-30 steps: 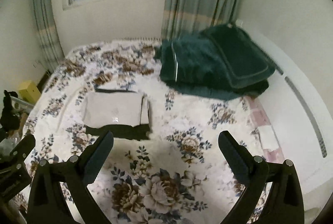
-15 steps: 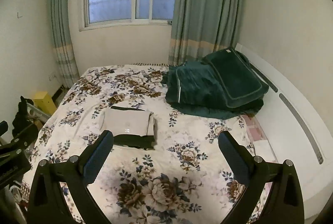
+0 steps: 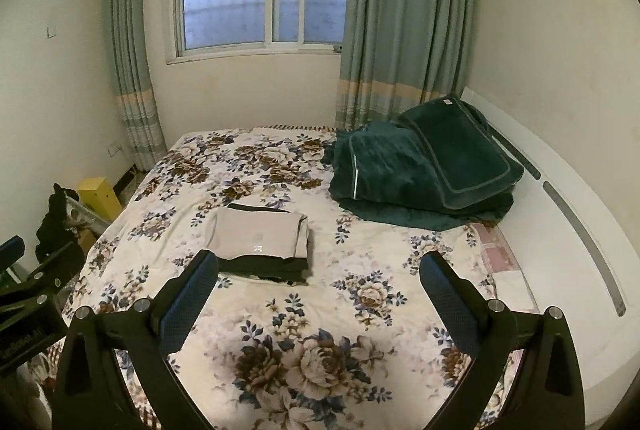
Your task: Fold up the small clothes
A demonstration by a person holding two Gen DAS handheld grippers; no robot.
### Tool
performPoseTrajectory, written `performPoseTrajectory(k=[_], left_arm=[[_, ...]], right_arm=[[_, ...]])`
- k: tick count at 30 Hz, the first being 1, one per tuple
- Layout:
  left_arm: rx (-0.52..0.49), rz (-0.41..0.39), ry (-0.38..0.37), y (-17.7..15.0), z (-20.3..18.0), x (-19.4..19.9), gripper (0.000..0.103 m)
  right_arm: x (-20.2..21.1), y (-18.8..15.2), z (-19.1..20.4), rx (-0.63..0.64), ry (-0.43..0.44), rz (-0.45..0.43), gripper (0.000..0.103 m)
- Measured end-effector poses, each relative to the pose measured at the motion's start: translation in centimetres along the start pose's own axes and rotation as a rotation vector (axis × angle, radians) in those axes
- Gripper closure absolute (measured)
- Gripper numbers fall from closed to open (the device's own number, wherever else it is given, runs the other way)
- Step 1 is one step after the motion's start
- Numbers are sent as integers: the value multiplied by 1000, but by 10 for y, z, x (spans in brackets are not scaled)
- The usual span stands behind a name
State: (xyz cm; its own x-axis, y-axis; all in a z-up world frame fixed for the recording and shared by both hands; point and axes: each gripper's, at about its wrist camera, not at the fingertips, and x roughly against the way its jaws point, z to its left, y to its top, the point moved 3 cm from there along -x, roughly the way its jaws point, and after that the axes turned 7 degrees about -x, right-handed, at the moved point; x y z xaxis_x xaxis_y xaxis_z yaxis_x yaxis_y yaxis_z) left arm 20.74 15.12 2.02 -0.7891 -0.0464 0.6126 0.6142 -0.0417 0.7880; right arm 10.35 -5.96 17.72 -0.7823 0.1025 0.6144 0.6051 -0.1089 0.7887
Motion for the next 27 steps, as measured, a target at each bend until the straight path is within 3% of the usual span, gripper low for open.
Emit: performPoseTrajectory(k=[27], left_arm=[[-7,13,9,-10,-1,3,0]], right_arm=[[-18,-3,8,20,48,45,1]])
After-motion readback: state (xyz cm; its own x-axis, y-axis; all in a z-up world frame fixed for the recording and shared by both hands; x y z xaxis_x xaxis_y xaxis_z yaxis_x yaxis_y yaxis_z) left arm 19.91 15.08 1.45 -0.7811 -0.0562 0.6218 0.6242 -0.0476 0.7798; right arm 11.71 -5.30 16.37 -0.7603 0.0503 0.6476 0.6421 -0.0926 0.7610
